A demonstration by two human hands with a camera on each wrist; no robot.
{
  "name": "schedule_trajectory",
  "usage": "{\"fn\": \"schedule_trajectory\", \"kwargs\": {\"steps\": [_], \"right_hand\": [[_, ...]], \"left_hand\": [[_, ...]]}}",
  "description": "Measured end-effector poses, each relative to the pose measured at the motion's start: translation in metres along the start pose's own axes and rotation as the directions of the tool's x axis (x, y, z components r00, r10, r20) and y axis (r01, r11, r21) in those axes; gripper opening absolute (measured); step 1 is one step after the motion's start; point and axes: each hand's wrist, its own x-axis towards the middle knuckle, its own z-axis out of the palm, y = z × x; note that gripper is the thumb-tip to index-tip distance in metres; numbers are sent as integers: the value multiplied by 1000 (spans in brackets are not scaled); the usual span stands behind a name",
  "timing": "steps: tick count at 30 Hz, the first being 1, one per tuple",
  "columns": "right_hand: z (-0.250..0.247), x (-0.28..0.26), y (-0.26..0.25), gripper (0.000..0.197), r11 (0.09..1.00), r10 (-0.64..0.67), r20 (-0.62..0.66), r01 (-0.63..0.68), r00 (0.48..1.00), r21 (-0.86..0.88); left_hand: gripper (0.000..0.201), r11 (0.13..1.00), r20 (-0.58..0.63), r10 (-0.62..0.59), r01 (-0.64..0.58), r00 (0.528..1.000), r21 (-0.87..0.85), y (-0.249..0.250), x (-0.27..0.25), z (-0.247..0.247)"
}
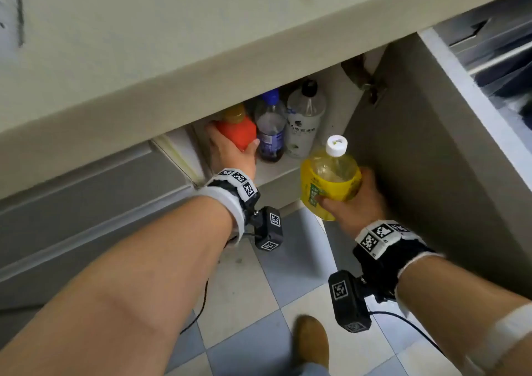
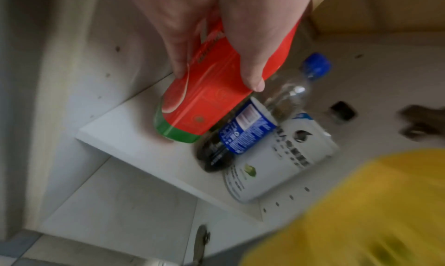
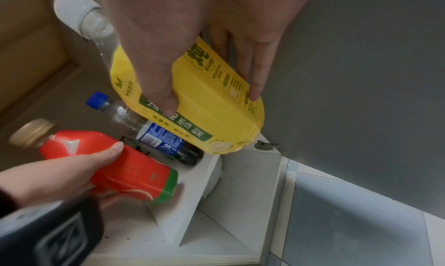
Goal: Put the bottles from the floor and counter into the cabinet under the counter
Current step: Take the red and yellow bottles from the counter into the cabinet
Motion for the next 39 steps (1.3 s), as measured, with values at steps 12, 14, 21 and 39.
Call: {"fn": "schedule_trajectory", "kwargs": {"steps": [12,14,21,39], "right_hand": [[21,63,47,72,994,-76,45,72,996,82],[23,62,49,73,995,-65,40,62,997,83],[27,51,31,84,996,-82,112,79,990,36],[174,55,-47,98,937,-314,188,335,931,-98]], "left_hand": [[95,995,-158,-53,39,986,-89,-21,70,40],[99,994,-146,-63,48,987,-101,-23,71,40],[70,981,65,-185,180,981,74,-36,20,16],[12,707,595,124,-492,794,508,-150,-51,-82]]}}
